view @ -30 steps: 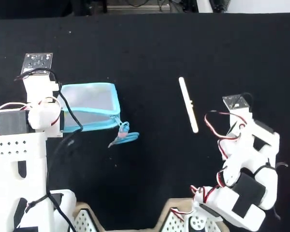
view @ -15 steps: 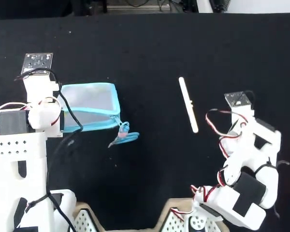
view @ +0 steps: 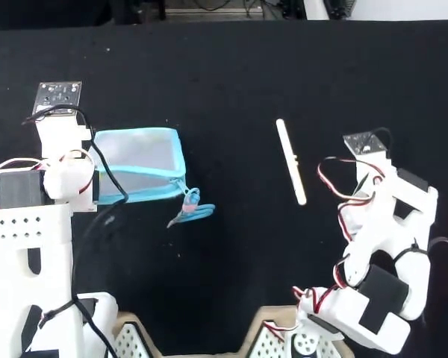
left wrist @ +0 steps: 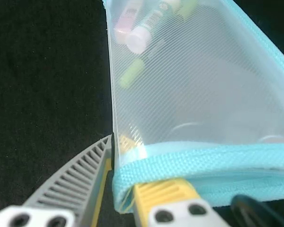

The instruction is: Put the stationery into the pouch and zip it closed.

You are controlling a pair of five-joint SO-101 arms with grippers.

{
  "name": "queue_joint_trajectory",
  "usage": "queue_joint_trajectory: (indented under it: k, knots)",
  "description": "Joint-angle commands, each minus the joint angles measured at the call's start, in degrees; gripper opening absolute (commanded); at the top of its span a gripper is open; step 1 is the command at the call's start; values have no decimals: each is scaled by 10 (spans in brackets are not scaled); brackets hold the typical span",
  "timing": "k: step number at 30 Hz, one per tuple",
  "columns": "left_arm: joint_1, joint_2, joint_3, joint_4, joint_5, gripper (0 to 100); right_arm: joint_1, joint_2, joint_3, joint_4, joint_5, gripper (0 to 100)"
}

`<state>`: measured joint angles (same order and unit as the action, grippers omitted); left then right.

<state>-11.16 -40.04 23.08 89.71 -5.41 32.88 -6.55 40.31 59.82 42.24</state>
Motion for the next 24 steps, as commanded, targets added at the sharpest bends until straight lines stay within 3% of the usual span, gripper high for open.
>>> queue_joint_trajectory:
  k: [1,10,24]
  knots:
    - [-3,4,4,4,4,30,-5,-10,-10,-11,4,152]
    - [-3,4,4,4,4,30,-47,-13,-18,77,0,152]
    - [-3,4,4,4,4,30,-40,-15,62,-80,4,152]
